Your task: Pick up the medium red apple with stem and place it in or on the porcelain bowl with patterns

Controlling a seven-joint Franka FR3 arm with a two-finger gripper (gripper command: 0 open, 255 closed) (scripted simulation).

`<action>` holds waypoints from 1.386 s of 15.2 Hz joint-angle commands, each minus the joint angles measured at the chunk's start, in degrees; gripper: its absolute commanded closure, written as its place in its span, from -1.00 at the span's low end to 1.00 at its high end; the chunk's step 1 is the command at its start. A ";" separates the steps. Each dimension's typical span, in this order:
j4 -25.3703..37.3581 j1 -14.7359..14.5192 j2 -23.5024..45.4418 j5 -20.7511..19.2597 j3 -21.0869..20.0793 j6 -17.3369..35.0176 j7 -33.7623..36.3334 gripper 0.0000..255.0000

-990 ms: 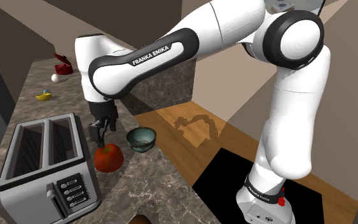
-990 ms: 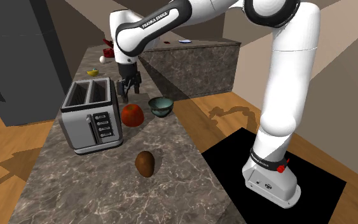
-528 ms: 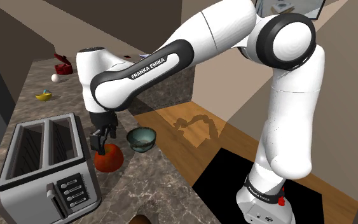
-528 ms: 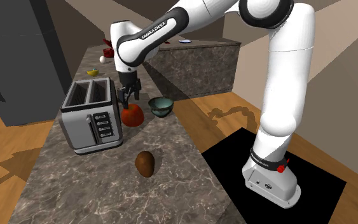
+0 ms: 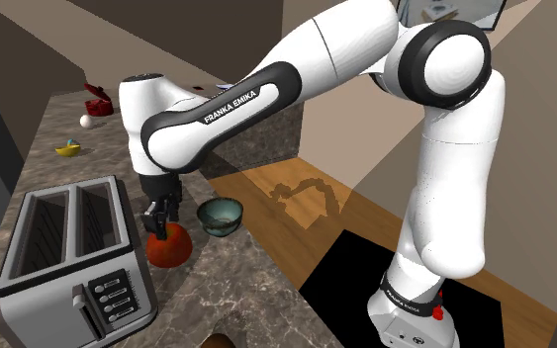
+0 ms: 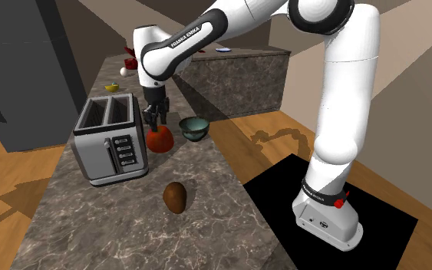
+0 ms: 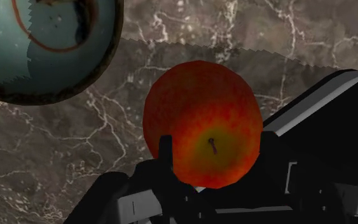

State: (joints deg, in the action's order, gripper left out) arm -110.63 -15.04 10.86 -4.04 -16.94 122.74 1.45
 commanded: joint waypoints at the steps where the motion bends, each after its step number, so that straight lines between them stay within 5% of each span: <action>1: 0.00 0.00 0.00 0.00 0.00 0.00 0.00 1.00; 9: 0.00 0.00 0.00 0.00 0.00 0.01 0.00 1.00; 21: 5.71 0.20 -2.96 1.21 -0.23 -8.52 -0.84 1.00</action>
State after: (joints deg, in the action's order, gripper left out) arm -105.43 -14.88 8.08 -2.91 -17.18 114.93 0.72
